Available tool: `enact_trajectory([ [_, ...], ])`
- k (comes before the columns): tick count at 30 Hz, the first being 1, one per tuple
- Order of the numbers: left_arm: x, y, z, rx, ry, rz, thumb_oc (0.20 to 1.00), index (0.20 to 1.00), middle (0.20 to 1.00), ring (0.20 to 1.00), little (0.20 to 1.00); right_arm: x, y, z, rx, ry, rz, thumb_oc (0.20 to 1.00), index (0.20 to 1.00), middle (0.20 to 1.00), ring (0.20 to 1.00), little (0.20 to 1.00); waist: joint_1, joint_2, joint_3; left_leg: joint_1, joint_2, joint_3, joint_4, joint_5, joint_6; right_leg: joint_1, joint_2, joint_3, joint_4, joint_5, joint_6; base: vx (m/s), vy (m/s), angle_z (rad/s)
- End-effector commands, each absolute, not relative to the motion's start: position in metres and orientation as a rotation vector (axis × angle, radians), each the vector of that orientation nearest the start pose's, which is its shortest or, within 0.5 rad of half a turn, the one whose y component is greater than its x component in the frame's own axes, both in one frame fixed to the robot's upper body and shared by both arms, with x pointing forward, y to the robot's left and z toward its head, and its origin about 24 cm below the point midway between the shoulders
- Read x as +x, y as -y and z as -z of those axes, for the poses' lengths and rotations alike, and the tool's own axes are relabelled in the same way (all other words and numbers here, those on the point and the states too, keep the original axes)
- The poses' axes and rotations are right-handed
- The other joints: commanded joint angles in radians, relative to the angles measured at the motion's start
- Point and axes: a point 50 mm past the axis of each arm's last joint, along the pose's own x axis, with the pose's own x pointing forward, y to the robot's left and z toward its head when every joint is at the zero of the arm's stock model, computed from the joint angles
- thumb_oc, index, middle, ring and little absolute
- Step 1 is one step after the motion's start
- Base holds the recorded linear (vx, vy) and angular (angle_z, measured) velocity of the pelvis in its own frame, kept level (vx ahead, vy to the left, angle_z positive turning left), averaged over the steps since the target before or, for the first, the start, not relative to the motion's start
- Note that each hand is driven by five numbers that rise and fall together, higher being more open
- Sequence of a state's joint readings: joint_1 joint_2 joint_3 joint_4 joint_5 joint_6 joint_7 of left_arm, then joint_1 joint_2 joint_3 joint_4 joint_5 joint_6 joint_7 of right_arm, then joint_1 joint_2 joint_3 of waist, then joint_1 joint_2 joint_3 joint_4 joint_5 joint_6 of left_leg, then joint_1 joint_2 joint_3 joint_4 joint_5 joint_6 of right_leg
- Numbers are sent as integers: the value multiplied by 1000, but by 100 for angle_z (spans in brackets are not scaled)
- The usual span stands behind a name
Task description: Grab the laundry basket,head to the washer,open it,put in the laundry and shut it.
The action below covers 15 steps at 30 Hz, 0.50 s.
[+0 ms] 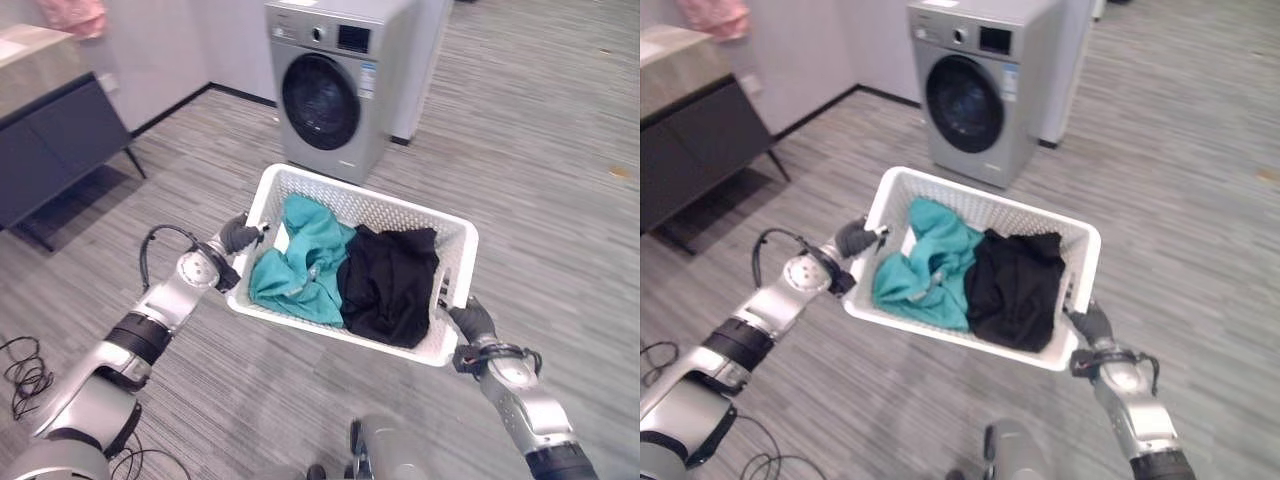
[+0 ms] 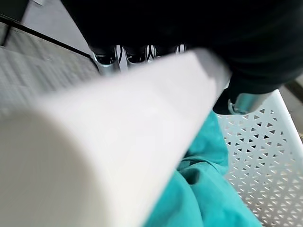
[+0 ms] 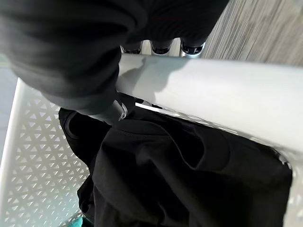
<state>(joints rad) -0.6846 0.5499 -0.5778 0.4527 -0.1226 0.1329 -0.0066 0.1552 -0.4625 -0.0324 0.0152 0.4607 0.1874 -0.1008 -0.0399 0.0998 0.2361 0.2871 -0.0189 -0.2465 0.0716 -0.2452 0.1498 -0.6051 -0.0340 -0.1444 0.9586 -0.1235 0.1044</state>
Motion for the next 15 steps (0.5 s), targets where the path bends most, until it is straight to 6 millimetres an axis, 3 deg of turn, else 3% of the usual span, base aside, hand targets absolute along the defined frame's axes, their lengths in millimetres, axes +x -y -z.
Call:
enact_trajectory([
  [1, 373, -195, -165, 840, 117, 155, 200, 200, 200, 200, 200, 239, 277, -60, 50, -81, 239, 200, 200, 200, 200, 200, -70, -94, -79, -202, -27, 155, 88, 121, -125, 382, 16, 97, -493, 132, 45, 440, -196, 240],
  [2, 375, -194, -166, 833, 121, 152, 200, 200, 200, 200, 200, 239, 281, -62, 48, -74, 247, 200, 200, 200, 200, 200, -81, -101, -78, -171, -27, 132, 83, 97, -130, 351, 2, 123, -604, 146, 48, 460, -131, 266],
  [3, 375, -199, -168, 838, 120, 127, 200, 200, 200, 200, 200, 242, 282, -67, 32, -63, 235, 200, 200, 200, 200, 200, -85, -95, -76, -111, -15, 119, 57, 60, -136, 327, -41, 93, -781, 176, 60, 569, -174, 186],
  [4, 375, -201, -166, 837, 112, 122, 200, 200, 200, 200, 200, 244, 284, -69, 25, -58, 236, 200, 200, 200, 200, 200, -84, -95, -72, -83, -8, 120, 52, 46, -141, 311, -70, 63, -834, 198, 66, 575, -158, 57],
  [5, 374, -207, -162, 837, 96, 110, 200, 200, 200, 200, 200, 246, 284, -71, 13, -56, 230, 200, 200, 200, 200, 200, -85, -90, -73, -49, 6, 132, 54, 28, -150, 304, -89, -6, -899, 224, 76, 587, -189, -47],
  [6, 371, -223, -162, 847, 77, 74, 200, 200, 200, 200, 200, 253, 282, -79, -4, -32, 210, 200, 200, 200, 200, 200, -63, -93, -95, 6, 17, 181, 51, 15, -172, 316, -122, -185, -969, 240, 87, 855, -264, -80],
  [7, 370, -231, -169, 861, 91, 55, 200, 200, 200, 200, 200, 258, 281, -84, -24, -26, 184, 200, 200, 200, 200, 200, -54, -93, -138, 49, 43, 228, 77, 7, -199, 371, -125, -290, -962, 251, 80, 646, -215, -73],
  [8, 370, -231, -169, 860, 91, 56, 200, 200, 200, 200, 200, 258, 281, -84, -24, -27, 184, 200, 200, 200, 200, 200, -56, -98, -135, 47, 40, 231, 78, 13, -201, 373, -131, -306, -965, 265, 74, 699, -244, -90],
  [9, 370, -234, -178, 866, 115, 41, 200, 200, 200, 200, 200, 260, 288, -89, -50, -22, 201, 200, 200, 200, 200, 200, -63, -91, -170, 21, 98, 259, 227, 89, -242, 437, -92, -289, -956, 270, 35, 302, -131, -80],
  [10, 370, -234, -178, 865, 115, 41, 200, 200, 200, 200, 200, 260, 288, -89, -51, -21, 201, 200, 200, 200, 200, 200, -65, -88, -172, 14, 101, 257, 237, 84, -244, 436, -89, -291, -958, 270, 34, 437, -236, -25],
  [11, 372, -231, -183, 851, 134, 47, 200, 200, 200, 200, 200, 259, 295, -95, -50, 1, 231, 200, 200, 200, 200, 200, -82, -86, -178, -43, 165, 268, 415, 203, -278, 453, -79, -279, -932, 258, 8, 273, -325, 5],
  [12, 369, -233, -186, 834, 140, 31, 200, 200, 200, 200, 200, 260, 298, -100, -50, 20, 257, 200, 200, 200, 200, 200, -80, -101, -167, -145, 239, 301, 653, 335, -269, 507, -49, -250, -915, 210, -53, 388, -432, 8],
  [13, 368, -234, -185, 822, 142, 23, 200, 200, 200, 200, 200, 263, 294, -102, -49, 31, 249, 200, 200, 200, 200, 200, -66, -104, -160, -187, 247, 291, 778, 367, -261, 538, -28, -236, -917, 188, -82, 270, -329, 5],
  [14, 367, -234, -185, 822, 141, 21, 200, 200, 200, 200, 200, 263, 294, -102, -49, 32, 248, 200, 200, 200, 200, 200, -67, -100, -159, -193, 251, 287, 789, 363, -262, 537, -24, -237, -917, 189, -84, 254, -251, -26],
  [15, 367, -233, -190, 802, 161, 14, 200, 200, 200, 200, 200, 267, 289, -107, -61, 48, 232, 200, 200, 200, 200, 200, -52, -110, -134, -276, 263, 256, 948, 393, -245, 575, -5, -200, -919, 152, -117, 220, -195, -46],
])
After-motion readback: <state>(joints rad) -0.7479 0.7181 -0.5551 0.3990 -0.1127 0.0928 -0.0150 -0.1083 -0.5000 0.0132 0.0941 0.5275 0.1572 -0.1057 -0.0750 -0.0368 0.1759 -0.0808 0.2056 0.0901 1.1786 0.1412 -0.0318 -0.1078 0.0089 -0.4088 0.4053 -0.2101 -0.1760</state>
